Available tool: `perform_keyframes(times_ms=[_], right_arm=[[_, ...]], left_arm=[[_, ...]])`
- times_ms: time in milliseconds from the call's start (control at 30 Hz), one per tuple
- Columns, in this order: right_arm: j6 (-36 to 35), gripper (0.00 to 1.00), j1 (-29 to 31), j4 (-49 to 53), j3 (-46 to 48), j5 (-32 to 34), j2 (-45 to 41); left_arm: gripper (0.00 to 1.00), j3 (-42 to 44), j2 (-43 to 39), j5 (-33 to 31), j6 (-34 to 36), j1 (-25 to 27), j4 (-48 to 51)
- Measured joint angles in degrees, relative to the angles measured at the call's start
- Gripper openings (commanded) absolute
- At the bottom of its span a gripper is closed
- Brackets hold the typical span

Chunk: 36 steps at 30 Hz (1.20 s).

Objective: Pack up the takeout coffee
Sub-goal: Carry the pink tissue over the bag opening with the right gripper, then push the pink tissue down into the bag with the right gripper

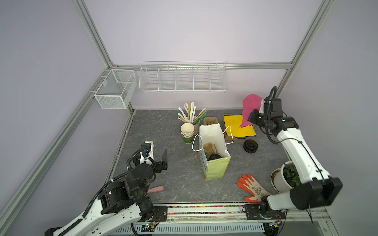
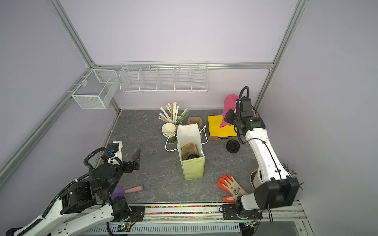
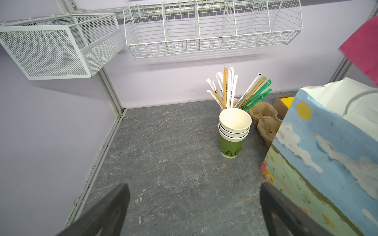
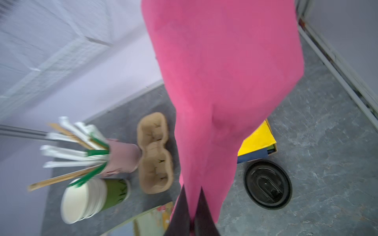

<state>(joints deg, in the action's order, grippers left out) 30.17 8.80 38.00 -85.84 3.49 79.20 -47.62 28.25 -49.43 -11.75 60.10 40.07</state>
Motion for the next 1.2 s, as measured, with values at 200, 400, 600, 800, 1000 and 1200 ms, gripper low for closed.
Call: perform_keyframes(times_ms=[200,400,600,800,1000,1200], right_arm=[[-2.0,0.07,10.8,-2.8,3.1,-4.3,-18.3],[-5.9,0.07,27.9,-2.9,1.5,-4.9,-24.1],[-8.7,0.07,43.0,-0.8,1.0,1.4,-22.5],[-7.3,0.07,50.5,2.7,2.8,12.0,-16.3],[-3.7,0.07,52.3,7.7,4.8,17.7,-11.4],[-1.8,0.07,53.0,10.3,6.3,20.3,-7.9]], left_arm=[[0.99,0.0,0.7,0.2,0.0,-0.1,0.0],[0.99,0.0,1.3,0.5,-0.1,-0.2,0.1],[0.99,0.0,1.4,0.9,-0.2,-0.3,0.1],[0.99,0.0,1.4,0.9,-0.2,-0.3,0.1],[0.99,0.0,1.5,1.2,-0.2,-0.3,0.1],[0.99,0.0,2.0,1.5,-0.2,-0.3,0.1]])
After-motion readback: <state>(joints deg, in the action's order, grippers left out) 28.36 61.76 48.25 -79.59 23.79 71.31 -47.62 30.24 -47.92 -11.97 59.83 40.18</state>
